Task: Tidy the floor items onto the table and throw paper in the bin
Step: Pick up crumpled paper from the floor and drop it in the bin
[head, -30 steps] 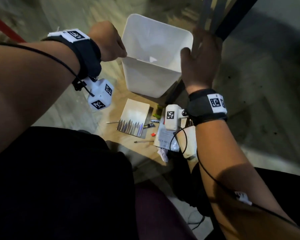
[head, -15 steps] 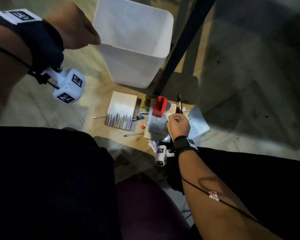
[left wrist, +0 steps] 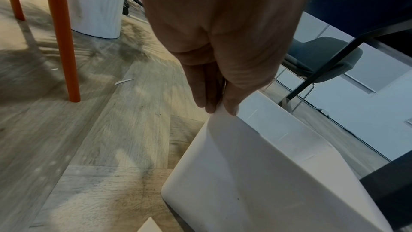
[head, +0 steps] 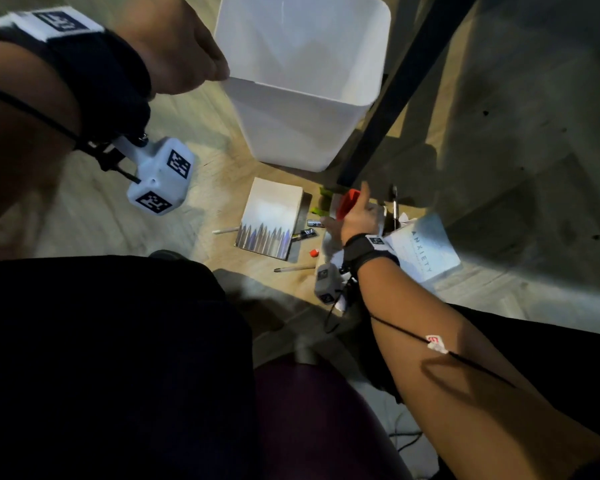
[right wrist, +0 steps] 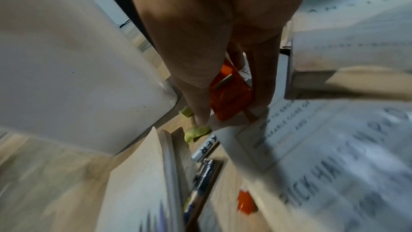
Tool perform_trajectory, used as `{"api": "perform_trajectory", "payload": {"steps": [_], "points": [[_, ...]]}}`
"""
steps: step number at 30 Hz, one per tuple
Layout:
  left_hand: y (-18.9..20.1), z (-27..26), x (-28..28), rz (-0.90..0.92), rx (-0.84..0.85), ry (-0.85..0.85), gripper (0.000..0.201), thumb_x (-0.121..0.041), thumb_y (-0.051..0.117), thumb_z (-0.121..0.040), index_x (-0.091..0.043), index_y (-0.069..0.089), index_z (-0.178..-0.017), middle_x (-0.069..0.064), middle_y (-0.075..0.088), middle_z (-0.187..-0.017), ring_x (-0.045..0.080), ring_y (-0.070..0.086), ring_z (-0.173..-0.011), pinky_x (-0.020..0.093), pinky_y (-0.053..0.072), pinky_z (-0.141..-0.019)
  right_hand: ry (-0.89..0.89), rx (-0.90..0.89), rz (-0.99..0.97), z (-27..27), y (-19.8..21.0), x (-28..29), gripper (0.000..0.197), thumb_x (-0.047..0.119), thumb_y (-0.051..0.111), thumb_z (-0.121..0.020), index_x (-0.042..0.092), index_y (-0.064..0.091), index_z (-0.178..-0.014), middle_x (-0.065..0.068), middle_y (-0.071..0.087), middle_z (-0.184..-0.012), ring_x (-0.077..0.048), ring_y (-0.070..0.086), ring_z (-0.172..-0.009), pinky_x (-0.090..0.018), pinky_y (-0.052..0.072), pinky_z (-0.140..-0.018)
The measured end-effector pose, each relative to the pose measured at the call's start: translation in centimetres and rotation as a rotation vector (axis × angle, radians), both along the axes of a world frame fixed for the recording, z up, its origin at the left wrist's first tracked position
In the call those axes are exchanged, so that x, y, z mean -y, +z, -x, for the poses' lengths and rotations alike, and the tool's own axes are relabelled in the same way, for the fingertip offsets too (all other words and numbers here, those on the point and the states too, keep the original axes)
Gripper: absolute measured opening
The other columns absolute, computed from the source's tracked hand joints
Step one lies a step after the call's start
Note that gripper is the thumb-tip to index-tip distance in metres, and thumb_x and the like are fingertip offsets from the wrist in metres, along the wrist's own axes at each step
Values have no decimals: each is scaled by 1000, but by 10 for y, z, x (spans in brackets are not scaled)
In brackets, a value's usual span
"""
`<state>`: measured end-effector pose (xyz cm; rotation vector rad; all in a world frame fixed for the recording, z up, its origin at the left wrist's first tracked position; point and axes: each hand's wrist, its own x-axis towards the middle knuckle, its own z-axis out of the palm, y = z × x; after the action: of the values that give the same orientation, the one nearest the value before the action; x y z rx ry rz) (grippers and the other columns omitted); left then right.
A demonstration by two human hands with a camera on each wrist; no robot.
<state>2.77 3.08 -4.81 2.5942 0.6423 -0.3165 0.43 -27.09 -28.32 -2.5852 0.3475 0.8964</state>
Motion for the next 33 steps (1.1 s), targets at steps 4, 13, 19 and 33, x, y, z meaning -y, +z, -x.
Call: {"api": "perform_trajectory", "payload": {"steps": [4,13,19,33], "points": [[-1,-1,-1,19,-6,13,18,-33,69,-94,-30,77,-110,-6,71,-101,16,62,-88,31,45,-75,169,12,55,-16,-10,8,92,31,84,-80,37,27,-152,-23,43,-148,-49,48,-133,-55,47,-109],[0,4,4,47,32,44,23,-34,69,-95,-27,75,-116,-5,69,-102,16,60,-89,29,41,-77,387,-35,-182,38,1,-78,98,31,88,-78,28,29,-157,-20,48,-145,-41,55,-131,-50,51,-105],[-3,3,3,64,6,56,22,-34,63,-99,-28,73,-118,-6,65,-101,7,51,-67,20,34,-55,323,-20,-66,29,-6,-75,80,37,79,-82,25,32,-146,-19,49,-141,-40,60,-121,-50,57,-97],[3,2,3,81,9,45,22,-35,69,-95,-29,75,-115,-7,69,-104,14,61,-91,26,43,-72,288,280,-137,26,-3,-41,42,31,61,-97,15,60,-136,-17,62,-132,-35,59,-125,-47,48,-108]]}}
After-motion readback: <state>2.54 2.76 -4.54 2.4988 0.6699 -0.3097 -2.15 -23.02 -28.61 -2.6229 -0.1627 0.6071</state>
